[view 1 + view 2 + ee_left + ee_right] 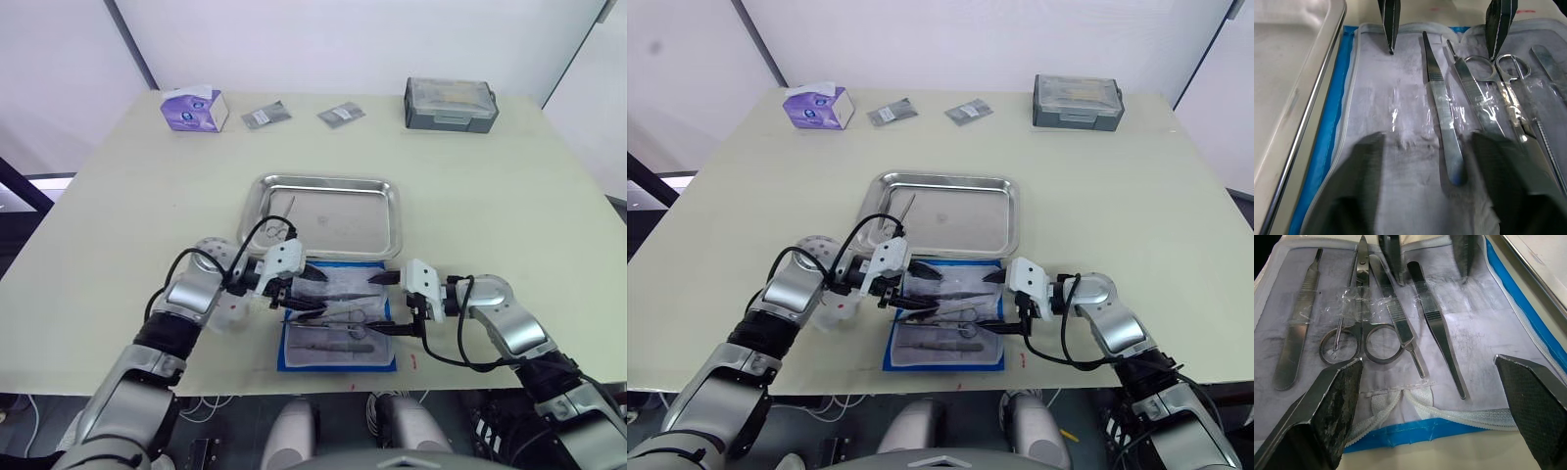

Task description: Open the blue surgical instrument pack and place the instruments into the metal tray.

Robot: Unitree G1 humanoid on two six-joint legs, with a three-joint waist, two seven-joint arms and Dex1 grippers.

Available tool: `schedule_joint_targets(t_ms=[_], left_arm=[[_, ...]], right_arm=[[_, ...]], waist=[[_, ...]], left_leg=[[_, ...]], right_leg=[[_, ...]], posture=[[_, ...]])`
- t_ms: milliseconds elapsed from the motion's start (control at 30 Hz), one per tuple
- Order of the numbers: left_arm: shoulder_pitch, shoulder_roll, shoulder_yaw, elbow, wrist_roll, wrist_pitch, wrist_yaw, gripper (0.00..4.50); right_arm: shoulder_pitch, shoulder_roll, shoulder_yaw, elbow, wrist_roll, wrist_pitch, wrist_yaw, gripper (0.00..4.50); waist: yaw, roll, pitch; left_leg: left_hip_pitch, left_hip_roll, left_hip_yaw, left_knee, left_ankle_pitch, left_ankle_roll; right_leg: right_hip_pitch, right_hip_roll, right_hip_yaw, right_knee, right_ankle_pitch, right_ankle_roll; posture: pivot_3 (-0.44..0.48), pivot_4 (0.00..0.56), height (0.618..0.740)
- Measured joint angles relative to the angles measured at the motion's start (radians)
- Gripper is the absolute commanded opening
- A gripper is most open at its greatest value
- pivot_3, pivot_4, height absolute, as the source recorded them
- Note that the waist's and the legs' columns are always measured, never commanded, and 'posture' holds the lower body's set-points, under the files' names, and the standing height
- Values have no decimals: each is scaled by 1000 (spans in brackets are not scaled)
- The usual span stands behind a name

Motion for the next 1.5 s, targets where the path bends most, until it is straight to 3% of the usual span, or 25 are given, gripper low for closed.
schedule_joint_targets(t_ms=[133,567,1500], left_arm=[[3,0,-1,0,-1,0,-14,55],[10,16,0,-14,-10,25,-34,55],[-17,141,2,-87,-21,143,-101,55]], right_arm=[[0,0,0,0,0,0,0,4500],[0,1,1,0,0,0,0,4500],[0,2,1,0,0,0,-1,4500]], waist=[[0,0,0],[-1,1,0],[-1,2,1]], left_leg=[[0,0,0,0,0,0],[0,0,0,0,0,0],[0,0,0,0,0,0]], right_leg=[[0,0,0,0,0,0],[0,0,0,0,0,0],[0,1,0,0,-1,1]], posture=[[0,150,734],[0,150,734],[0,150,734]])
